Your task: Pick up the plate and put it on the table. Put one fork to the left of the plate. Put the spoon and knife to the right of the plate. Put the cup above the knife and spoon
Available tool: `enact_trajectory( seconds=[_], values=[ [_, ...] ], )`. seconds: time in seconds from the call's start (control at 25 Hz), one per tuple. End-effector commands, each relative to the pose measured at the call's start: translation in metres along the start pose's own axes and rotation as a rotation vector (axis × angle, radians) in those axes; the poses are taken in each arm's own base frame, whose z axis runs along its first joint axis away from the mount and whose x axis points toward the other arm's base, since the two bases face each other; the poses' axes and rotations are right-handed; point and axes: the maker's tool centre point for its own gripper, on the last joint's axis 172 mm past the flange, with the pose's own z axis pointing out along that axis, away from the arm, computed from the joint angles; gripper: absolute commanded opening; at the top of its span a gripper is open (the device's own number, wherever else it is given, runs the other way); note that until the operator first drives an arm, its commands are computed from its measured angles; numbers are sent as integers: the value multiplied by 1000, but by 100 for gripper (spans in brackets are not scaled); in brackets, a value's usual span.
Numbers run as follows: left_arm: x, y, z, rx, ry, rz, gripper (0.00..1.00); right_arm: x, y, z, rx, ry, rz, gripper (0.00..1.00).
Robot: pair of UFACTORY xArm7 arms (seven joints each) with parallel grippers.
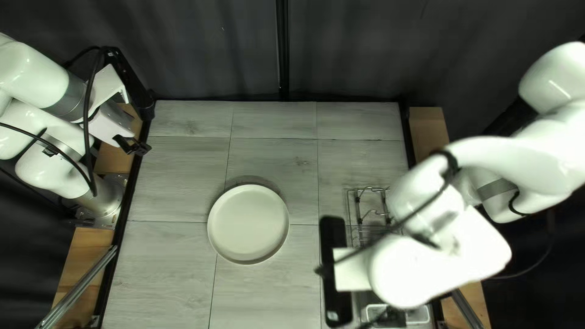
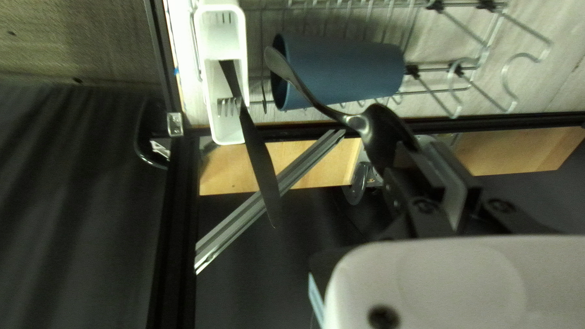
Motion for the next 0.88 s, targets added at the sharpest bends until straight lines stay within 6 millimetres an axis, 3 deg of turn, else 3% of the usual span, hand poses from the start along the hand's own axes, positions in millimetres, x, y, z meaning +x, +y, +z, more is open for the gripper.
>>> enact_trajectory(
  seconds=[0.04,0.24,0.4,0.72,0.8,0.88],
  values=[
    [0,0,0,0,0,0,100,46,50,22,120,53,10,0],
    [0,0,0,0,0,0,100,90,113,76,288,128,5,0],
    [0,0,0,0,0,0,100,110,135,111,365,161,-21,0],
    [0,0,0,0,0,0,100,111,135,113,370,163,-25,0],
    [0,0,0,0,0,0,100,118,126,127,343,137,-78,0],
    [0,0,0,0,0,0,100,127,129,141,362,100,-131,0]
  ],
)
